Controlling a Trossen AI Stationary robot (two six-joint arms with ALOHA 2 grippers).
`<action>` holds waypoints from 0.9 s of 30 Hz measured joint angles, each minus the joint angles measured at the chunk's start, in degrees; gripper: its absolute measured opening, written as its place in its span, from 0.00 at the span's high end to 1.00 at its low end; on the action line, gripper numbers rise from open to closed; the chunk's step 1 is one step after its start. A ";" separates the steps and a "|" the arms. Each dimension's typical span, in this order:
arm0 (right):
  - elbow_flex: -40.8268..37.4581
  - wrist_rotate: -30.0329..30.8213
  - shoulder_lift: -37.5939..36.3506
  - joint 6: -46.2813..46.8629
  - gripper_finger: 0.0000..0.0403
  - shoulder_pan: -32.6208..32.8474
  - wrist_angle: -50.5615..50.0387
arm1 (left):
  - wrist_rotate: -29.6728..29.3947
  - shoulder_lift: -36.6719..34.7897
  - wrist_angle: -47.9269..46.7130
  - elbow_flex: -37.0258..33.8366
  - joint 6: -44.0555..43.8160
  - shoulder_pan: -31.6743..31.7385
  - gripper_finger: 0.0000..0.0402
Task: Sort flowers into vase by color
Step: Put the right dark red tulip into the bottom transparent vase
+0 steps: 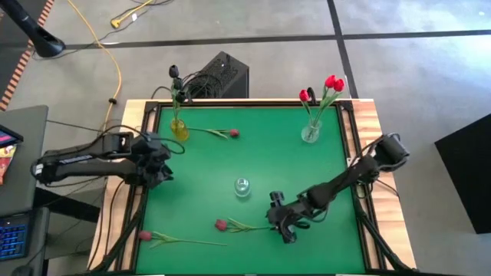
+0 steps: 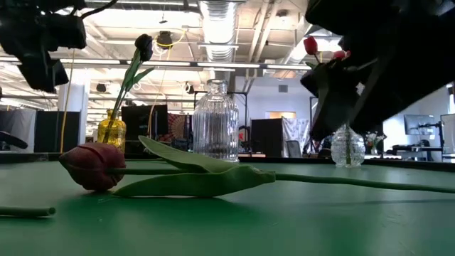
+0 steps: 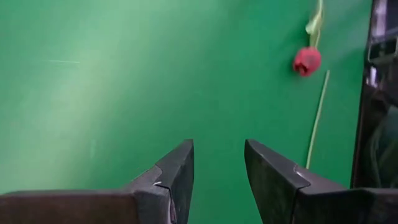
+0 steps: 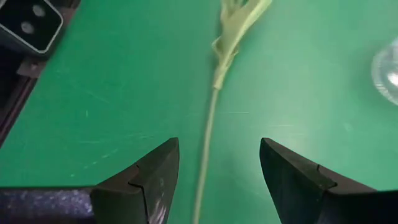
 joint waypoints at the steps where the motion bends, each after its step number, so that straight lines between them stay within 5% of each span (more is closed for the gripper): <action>1: 0.55 0.00 1.04 0.00 0.38 0.17 -0.08 | 0.08 -0.02 0.25 -0.45 -0.32 -1.09 0.68; 15: 4.08 0.97 9.14 5.21 0.42 0.97 -2.52 | -1.56 0.09 8.56 -2.21 -3.16 -11.50 0.68; 20: 4.04 2.33 9.18 5.35 0.54 0.95 -3.14 | -7.30 0.12 10.96 -2.21 -3.58 -13.22 0.68; 27: 3.95 2.25 8.96 5.16 0.84 0.91 -3.40 | -10.81 0.13 12.33 -2.21 -3.71 -13.94 0.68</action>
